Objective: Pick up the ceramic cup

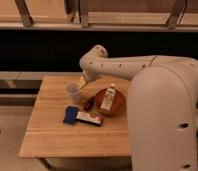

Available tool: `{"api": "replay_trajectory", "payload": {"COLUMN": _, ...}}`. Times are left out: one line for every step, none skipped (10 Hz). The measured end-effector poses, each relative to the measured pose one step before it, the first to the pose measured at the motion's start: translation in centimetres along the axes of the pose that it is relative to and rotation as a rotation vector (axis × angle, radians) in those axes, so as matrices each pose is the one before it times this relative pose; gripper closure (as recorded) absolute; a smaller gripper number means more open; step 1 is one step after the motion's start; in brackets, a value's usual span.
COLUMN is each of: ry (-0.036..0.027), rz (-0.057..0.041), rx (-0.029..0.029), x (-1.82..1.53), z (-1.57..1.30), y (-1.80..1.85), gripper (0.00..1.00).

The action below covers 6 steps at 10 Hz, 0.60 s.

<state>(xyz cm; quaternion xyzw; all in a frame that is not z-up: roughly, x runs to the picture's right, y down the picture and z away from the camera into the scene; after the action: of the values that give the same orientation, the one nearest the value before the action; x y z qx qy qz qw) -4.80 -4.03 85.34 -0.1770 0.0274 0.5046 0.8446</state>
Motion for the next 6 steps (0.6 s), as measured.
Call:
{"api": "replay_trajectory", "payload": {"ry": -0.00024, "rz": -0.01512, "rx": -0.0155, "x": -0.61, "z": 0.818, "y": 0.268, "gripper": 0.2}}
{"api": "replay_trajectory", "payload": {"ry": -0.00244, "rz": -0.01468, "rx": -0.01175, "x": -0.613, "z": 0.624, "y": 0.063, "gripper": 0.2}}
{"api": "replay_trajectory", "payload": {"ry": -0.00137, "rz": -0.01192, "rx": -0.0126, "x": -0.546, "z": 0.592, "y": 0.176, "gripper": 0.2}}
{"api": "replay_trajectory", "payload": {"ry": -0.00305, "rz": -0.00816, "rx": -0.01531, "x": -0.482, "z": 0.569, "y": 0.026, "gripper": 0.2}}
{"api": "replay_trajectory", "payload": {"ry": -0.00096, "rz": -0.00422, "rx": -0.01663, "x": -0.269, "z": 0.53, "y": 0.139, "gripper": 0.2}}
{"api": "replay_trajectory", "payload": {"ry": 0.00591, "rz": -0.00284, "rx": -0.04146, "x": -0.138, "z": 1.232, "y": 0.67, "gripper": 0.2}}
